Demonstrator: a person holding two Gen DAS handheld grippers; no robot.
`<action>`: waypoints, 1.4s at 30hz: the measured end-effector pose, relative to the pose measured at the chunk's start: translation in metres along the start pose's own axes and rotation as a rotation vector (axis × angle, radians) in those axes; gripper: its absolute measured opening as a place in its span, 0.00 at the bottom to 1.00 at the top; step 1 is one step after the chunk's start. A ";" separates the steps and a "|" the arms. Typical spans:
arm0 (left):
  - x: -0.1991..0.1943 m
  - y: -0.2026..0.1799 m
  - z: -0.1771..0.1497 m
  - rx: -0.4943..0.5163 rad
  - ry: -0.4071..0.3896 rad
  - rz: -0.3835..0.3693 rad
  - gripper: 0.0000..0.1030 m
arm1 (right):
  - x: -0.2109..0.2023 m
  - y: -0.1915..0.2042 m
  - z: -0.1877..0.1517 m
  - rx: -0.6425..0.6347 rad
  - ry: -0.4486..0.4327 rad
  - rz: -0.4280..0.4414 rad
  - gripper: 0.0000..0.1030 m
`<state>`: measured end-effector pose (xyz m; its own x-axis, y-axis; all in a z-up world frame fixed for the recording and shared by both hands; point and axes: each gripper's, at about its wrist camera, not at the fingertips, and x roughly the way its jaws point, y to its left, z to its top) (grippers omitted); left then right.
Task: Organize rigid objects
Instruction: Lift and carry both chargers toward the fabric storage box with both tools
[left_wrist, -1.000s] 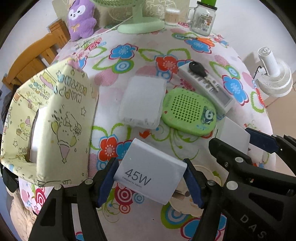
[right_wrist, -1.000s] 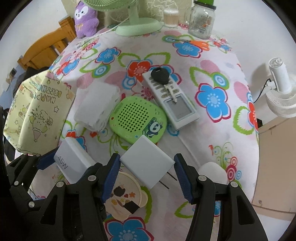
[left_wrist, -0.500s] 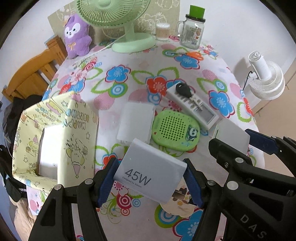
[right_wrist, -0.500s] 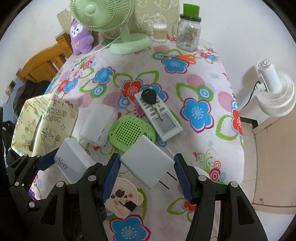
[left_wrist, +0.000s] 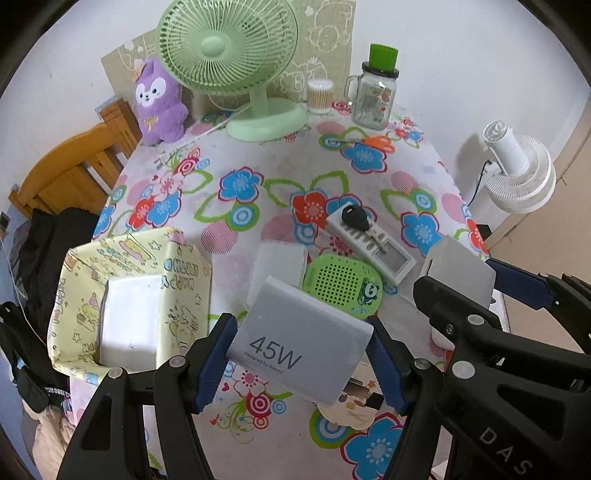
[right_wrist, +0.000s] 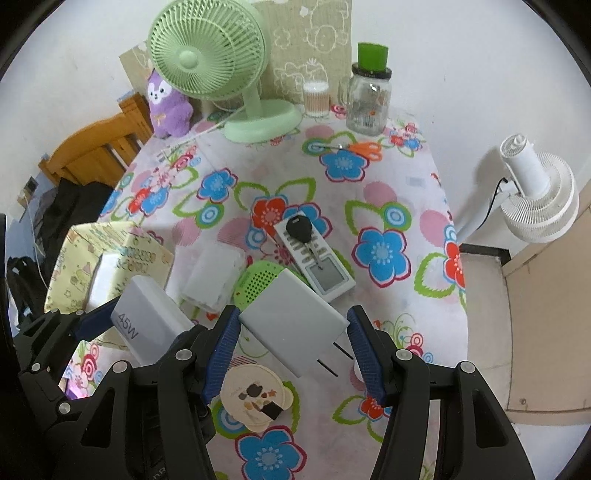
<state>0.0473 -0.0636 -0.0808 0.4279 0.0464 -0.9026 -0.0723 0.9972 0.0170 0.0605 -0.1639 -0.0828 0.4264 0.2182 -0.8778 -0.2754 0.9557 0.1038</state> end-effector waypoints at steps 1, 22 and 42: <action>-0.003 0.000 0.001 0.003 -0.004 -0.003 0.69 | -0.004 0.001 0.001 0.003 -0.006 0.001 0.61; -0.034 0.036 0.008 0.062 -0.055 -0.039 0.69 | -0.037 0.043 0.008 0.044 -0.067 -0.034 0.61; -0.031 0.102 0.007 0.091 -0.044 -0.061 0.69 | -0.026 0.107 0.014 0.063 -0.059 -0.064 0.61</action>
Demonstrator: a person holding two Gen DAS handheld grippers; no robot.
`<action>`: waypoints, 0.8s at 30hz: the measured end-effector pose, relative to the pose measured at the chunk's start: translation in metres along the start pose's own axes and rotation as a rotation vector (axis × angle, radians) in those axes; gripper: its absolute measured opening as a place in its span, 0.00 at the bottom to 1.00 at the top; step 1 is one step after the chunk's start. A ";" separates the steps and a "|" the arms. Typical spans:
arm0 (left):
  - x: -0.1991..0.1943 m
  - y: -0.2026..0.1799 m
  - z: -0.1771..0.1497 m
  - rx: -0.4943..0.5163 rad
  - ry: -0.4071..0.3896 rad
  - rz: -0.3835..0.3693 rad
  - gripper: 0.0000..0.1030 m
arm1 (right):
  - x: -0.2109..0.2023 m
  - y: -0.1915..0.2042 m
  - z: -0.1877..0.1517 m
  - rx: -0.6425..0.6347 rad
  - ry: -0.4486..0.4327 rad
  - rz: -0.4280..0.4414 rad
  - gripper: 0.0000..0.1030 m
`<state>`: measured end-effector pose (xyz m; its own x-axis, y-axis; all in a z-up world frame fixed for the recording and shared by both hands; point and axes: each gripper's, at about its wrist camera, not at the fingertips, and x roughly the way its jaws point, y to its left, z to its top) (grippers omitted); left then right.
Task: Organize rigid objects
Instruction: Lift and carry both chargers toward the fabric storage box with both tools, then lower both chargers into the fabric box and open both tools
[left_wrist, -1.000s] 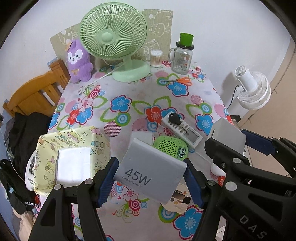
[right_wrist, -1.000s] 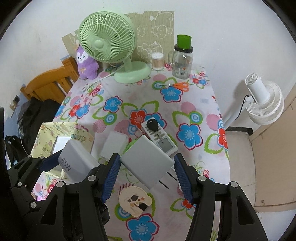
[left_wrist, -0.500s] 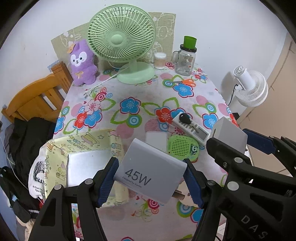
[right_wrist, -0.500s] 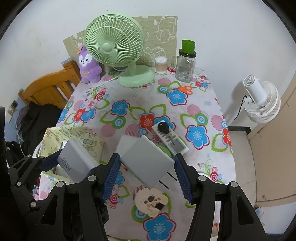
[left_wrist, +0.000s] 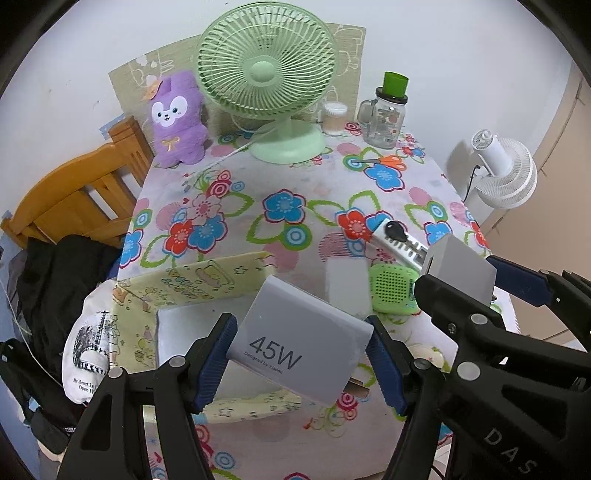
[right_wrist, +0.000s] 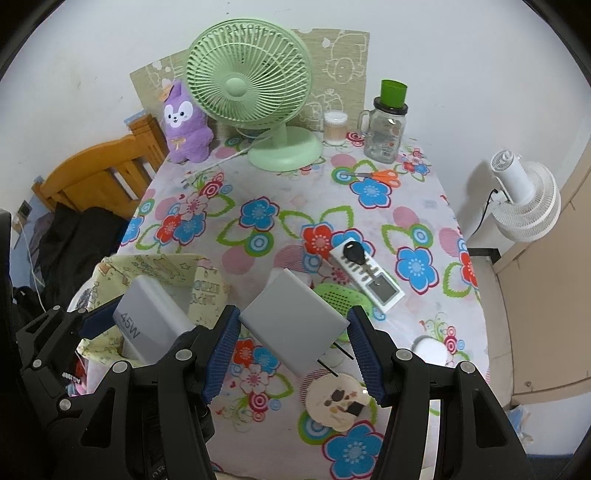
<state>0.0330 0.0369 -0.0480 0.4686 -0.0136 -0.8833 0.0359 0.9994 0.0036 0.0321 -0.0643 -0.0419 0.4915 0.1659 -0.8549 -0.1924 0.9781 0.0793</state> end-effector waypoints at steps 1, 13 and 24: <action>0.000 0.003 -0.001 0.000 0.000 0.002 0.69 | 0.001 0.003 0.000 0.000 0.001 0.001 0.61; 0.005 0.044 -0.010 -0.004 0.017 0.016 0.70 | 0.015 0.044 0.000 -0.011 0.015 0.008 0.61; 0.020 0.082 -0.018 -0.014 0.055 0.035 0.69 | 0.040 0.083 0.006 -0.023 0.043 0.017 0.61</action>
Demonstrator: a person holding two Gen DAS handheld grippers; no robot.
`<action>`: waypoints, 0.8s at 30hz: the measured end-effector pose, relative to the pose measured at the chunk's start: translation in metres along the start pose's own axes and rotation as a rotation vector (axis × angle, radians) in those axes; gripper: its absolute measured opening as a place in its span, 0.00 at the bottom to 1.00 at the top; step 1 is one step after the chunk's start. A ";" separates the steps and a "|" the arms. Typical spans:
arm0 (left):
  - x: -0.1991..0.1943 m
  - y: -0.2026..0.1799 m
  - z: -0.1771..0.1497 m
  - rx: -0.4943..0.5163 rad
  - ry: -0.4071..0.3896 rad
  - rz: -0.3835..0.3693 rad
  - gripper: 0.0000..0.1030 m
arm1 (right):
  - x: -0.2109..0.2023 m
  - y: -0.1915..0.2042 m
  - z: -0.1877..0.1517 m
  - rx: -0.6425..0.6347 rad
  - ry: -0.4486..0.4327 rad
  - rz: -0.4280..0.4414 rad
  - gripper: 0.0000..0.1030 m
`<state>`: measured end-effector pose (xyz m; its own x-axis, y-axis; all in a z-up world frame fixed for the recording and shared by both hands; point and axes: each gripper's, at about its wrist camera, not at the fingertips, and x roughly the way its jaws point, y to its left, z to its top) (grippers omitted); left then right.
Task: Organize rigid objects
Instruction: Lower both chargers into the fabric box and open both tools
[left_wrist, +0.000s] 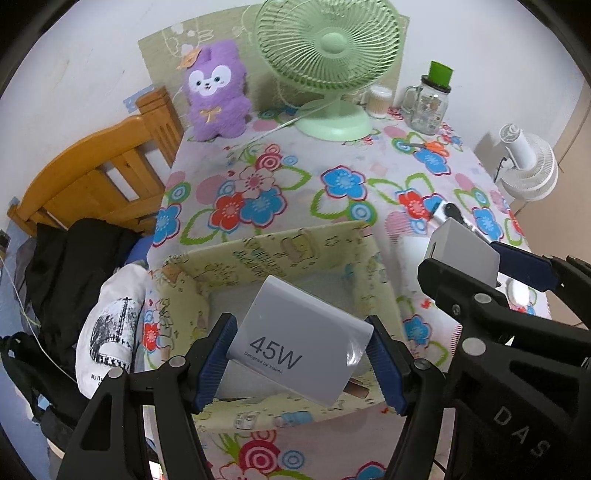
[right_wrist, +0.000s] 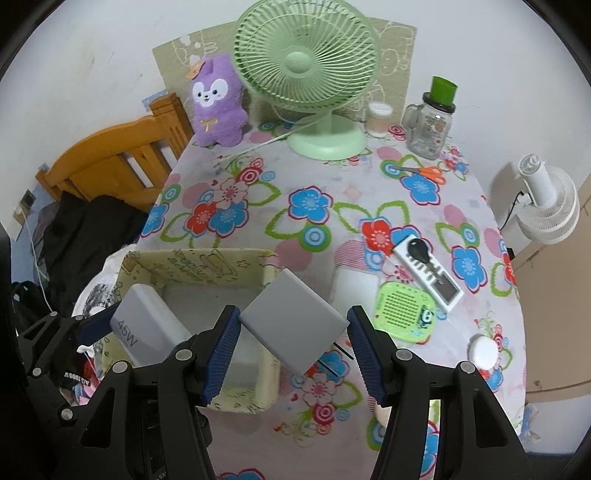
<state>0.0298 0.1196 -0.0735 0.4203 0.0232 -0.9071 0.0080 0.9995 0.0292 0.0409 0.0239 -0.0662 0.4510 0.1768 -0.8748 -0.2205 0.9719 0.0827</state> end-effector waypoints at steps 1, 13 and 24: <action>0.002 0.003 -0.001 -0.003 0.002 0.001 0.69 | 0.002 0.003 0.000 -0.004 0.004 0.000 0.61; 0.032 0.033 -0.005 -0.015 0.061 0.005 0.70 | 0.036 0.027 0.013 -0.022 0.045 0.004 0.61; 0.058 0.054 -0.009 -0.029 0.121 0.013 0.70 | 0.069 0.050 0.021 -0.051 0.090 0.019 0.61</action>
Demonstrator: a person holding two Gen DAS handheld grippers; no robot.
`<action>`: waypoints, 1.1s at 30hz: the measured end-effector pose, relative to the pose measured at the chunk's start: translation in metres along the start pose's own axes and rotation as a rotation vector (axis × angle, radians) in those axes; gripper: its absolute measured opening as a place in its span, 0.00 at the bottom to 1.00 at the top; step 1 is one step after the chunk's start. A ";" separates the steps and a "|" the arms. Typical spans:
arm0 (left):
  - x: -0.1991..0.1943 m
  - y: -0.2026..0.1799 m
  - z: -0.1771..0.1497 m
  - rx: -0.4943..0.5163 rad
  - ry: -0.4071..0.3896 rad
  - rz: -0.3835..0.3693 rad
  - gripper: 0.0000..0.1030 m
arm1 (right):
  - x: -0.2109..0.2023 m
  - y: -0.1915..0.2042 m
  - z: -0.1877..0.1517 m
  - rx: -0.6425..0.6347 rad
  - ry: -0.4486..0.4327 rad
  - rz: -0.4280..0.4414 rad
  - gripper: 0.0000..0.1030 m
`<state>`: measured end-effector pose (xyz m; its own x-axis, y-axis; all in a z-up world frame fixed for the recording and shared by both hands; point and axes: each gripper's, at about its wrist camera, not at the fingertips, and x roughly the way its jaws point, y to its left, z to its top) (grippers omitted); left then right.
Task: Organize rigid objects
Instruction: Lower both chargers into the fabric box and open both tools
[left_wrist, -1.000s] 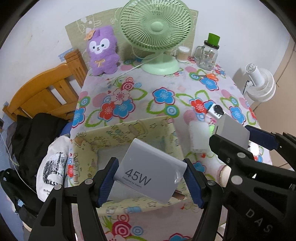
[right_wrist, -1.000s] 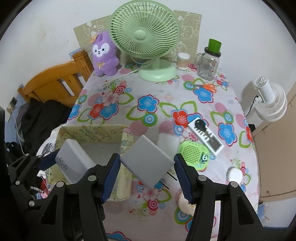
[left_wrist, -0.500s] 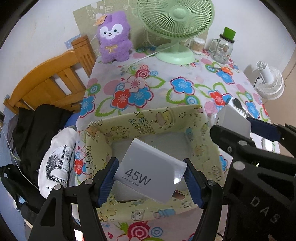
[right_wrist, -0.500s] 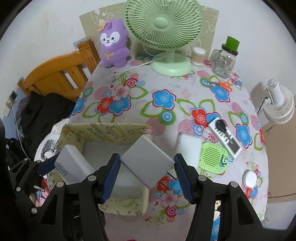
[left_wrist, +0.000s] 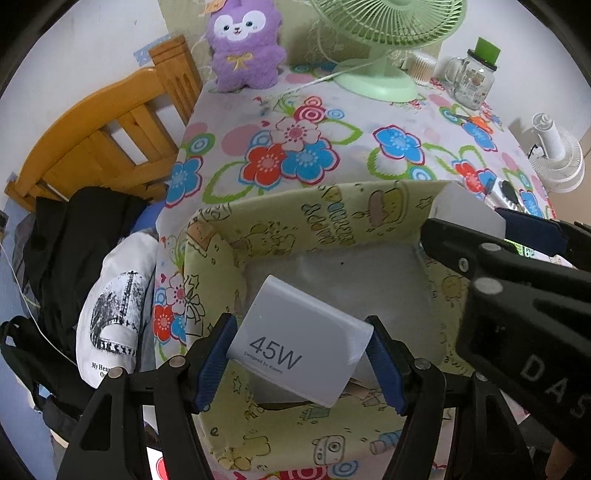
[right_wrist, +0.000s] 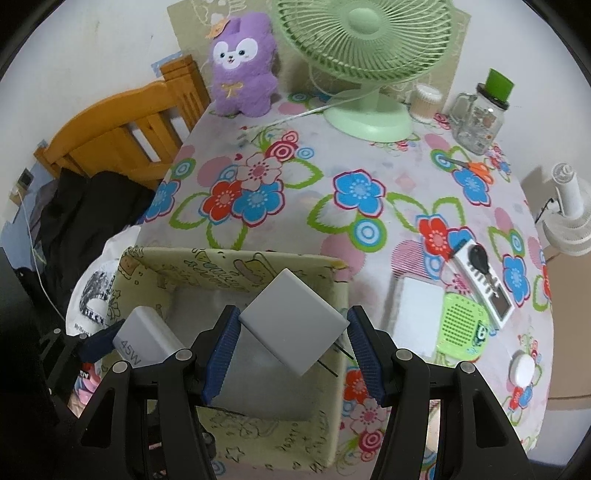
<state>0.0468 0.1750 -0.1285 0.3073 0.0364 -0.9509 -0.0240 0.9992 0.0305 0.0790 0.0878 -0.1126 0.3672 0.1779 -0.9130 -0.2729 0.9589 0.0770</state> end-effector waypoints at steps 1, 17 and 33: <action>0.002 0.001 0.000 -0.003 0.006 0.000 0.70 | 0.004 0.001 0.001 -0.002 0.007 0.000 0.61; 0.020 0.004 0.004 -0.010 0.057 -0.045 0.70 | 0.032 0.008 0.007 -0.004 0.034 -0.008 0.62; 0.000 -0.001 0.006 0.006 0.012 -0.026 0.93 | 0.018 0.003 0.001 0.021 0.040 0.080 0.73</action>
<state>0.0523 0.1740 -0.1269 0.2966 0.0103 -0.9549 -0.0109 0.9999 0.0074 0.0857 0.0941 -0.1286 0.3092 0.2451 -0.9189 -0.2807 0.9467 0.1581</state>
